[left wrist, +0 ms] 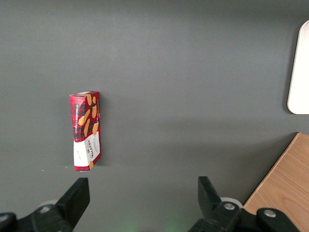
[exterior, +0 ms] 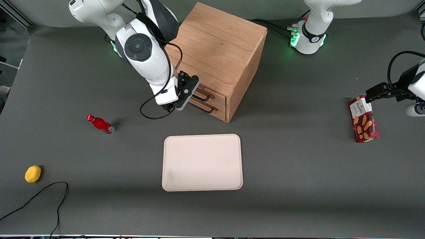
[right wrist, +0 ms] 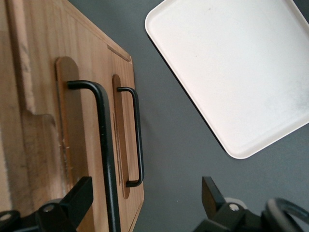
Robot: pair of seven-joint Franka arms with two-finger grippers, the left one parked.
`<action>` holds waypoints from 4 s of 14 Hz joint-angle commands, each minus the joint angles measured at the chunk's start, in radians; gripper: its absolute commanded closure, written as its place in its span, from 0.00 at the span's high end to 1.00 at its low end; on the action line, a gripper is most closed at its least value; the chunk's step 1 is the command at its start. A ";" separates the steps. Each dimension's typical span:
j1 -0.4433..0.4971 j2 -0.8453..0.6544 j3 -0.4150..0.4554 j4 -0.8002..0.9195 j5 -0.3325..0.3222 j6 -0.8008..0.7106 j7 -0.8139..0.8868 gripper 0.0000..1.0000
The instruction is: Open upper drawer
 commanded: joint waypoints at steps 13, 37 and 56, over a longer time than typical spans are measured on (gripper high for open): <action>0.013 0.009 -0.009 -0.040 0.040 0.078 -0.022 1.00; 0.010 0.032 -0.012 -0.097 0.027 0.179 -0.054 1.00; -0.010 0.023 -0.020 -0.060 0.032 0.119 -0.102 1.00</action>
